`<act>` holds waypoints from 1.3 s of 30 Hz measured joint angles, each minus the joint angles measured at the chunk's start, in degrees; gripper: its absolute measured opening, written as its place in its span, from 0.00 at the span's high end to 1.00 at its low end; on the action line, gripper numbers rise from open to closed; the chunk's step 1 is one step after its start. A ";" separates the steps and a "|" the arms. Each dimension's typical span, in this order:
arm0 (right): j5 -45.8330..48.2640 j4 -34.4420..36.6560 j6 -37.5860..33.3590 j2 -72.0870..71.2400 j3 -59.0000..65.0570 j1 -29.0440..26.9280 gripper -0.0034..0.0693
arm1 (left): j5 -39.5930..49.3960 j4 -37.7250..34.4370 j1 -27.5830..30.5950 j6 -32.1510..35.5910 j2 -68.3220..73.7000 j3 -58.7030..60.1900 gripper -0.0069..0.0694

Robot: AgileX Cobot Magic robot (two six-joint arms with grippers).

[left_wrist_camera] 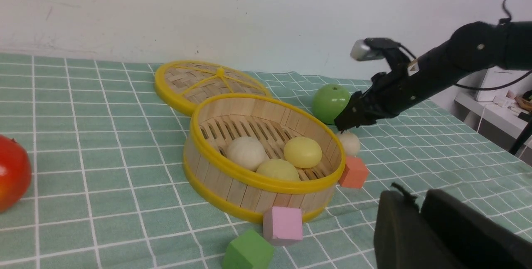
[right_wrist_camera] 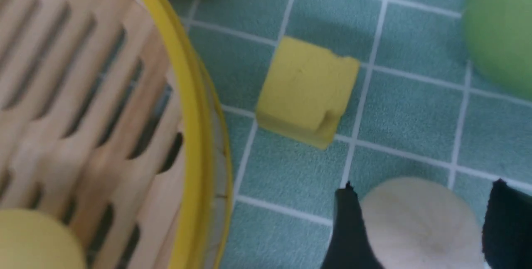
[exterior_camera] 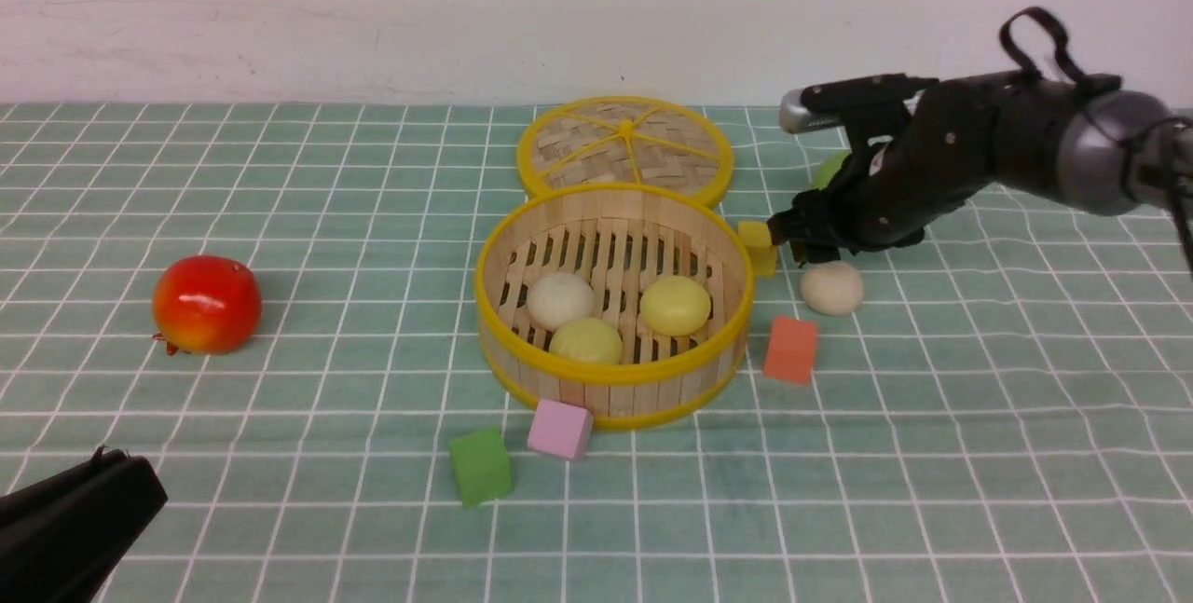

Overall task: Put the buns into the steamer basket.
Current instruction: Use the right arm to grab a steamed stuffed bun

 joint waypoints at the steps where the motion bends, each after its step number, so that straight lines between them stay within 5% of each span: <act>1: 0.12 -0.45 0.00 0.63 -0.21 0.00 0.38 | 0.00 0.00 0.00 0.00 0.00 0.00 0.81; 19: 1.12 -0.54 3.39 0.54 -0.39 -1.72 0.38 | 0.00 0.00 0.00 0.00 0.00 0.00 0.79; 32: 2.09 0.02 3.67 0.64 -0.39 -1.72 0.68 | 0.00 0.00 0.00 0.00 0.00 0.00 0.78; 39: 2.53 0.67 3.11 1.40 -0.39 -1.72 0.71 | 0.00 0.00 0.00 0.00 0.00 0.00 0.78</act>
